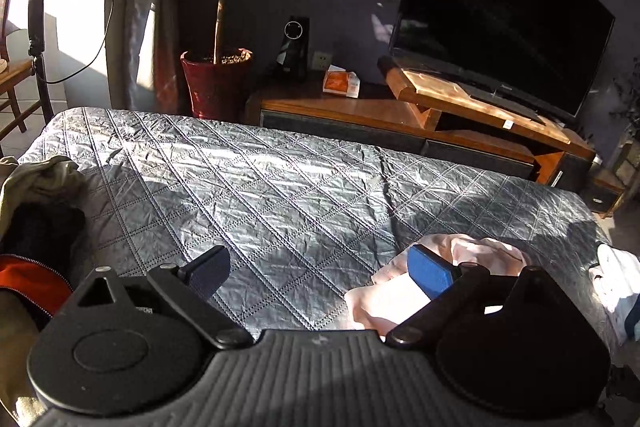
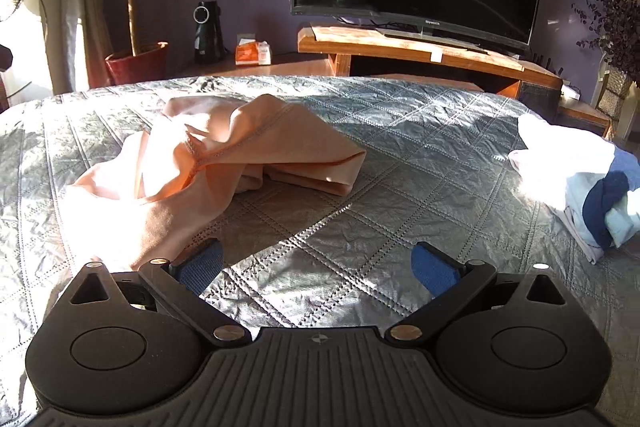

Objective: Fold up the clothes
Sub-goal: 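Move the right tool toward the pink garment and lower its fingers, then grasp the edge of the pink garment with the right gripper, then lift the pink garment with the right gripper and shake it out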

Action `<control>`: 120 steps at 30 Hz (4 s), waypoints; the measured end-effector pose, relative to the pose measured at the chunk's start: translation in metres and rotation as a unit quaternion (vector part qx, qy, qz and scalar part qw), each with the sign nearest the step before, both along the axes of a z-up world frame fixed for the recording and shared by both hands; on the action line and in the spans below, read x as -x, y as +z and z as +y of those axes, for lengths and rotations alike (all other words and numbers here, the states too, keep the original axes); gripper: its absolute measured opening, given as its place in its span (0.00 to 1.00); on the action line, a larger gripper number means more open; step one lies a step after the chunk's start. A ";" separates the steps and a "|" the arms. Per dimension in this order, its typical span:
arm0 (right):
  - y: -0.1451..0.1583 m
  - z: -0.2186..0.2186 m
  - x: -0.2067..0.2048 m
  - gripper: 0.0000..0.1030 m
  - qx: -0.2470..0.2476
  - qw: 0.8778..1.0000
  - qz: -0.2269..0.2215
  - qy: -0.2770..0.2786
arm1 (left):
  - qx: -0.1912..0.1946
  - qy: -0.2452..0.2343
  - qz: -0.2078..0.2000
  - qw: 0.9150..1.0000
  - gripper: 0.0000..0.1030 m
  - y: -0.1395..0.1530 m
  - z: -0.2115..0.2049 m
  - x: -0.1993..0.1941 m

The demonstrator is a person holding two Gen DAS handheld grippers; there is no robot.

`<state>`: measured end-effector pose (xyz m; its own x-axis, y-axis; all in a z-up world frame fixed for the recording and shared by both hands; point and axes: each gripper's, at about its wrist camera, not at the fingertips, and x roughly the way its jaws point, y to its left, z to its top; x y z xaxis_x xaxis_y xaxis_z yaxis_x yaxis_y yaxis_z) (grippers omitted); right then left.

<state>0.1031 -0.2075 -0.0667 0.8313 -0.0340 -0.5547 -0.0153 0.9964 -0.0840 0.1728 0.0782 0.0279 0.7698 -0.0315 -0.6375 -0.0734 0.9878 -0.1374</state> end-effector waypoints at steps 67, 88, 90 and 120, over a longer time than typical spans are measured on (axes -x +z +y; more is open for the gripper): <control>-0.009 0.111 -0.117 0.25 0.024 0.964 0.172 0.199 | 0.097 0.102 0.019 0.990 0.99 0.004 0.061 -0.007; 0.190 0.095 -0.103 0.86 -0.172 0.946 -0.004 0.275 | 0.125 0.194 0.022 0.973 0.99 0.004 0.102 -0.001; 0.155 0.106 -0.095 0.79 -0.108 0.954 0.031 0.276 | 0.126 0.195 0.025 0.972 0.99 0.004 0.104 -0.002; 0.112 0.079 -0.139 0.11 -0.153 0.965 0.075 0.201 | 0.019 -0.014 0.088 0.996 0.97 -0.004 0.052 -0.018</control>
